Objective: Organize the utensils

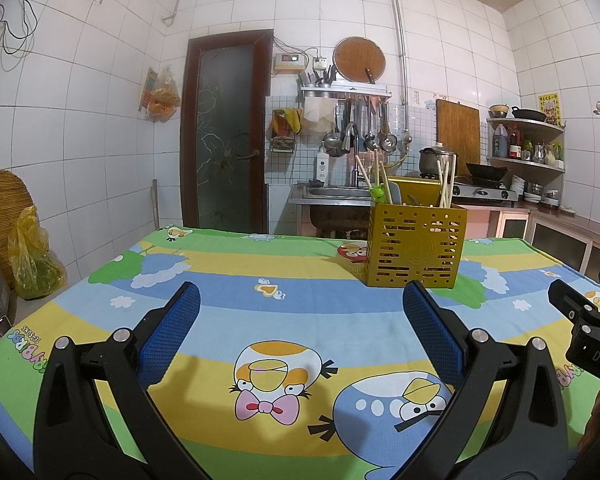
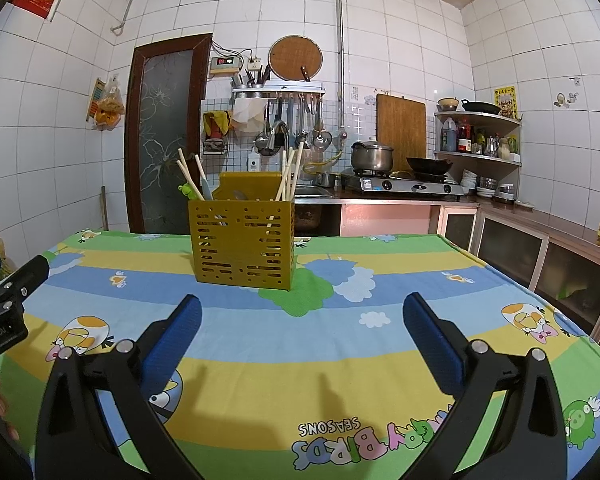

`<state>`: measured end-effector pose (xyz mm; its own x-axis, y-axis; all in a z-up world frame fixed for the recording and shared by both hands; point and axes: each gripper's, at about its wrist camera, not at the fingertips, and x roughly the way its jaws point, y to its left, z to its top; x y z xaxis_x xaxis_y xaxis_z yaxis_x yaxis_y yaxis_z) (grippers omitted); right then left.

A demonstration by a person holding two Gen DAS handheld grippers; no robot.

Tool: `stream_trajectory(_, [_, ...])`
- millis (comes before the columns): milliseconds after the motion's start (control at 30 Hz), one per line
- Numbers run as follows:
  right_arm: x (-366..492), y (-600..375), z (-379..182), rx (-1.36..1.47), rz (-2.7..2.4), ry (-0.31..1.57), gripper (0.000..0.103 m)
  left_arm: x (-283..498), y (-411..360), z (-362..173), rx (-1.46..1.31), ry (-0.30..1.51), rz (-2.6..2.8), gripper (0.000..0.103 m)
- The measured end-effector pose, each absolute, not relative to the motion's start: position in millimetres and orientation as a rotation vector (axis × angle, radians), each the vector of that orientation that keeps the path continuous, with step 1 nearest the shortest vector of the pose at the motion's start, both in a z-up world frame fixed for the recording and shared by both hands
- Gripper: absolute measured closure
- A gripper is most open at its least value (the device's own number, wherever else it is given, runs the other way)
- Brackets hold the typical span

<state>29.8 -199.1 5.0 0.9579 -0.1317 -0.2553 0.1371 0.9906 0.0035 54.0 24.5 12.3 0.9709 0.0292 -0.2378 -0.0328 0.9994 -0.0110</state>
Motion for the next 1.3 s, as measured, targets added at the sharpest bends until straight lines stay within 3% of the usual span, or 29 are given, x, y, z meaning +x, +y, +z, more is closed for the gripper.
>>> stream_trajectory(1300, [29, -201, 5, 0.024, -0.145, 0.258, 0.005, 52, 14, 20, 0.002, 0.213, 0.027, 0.005])
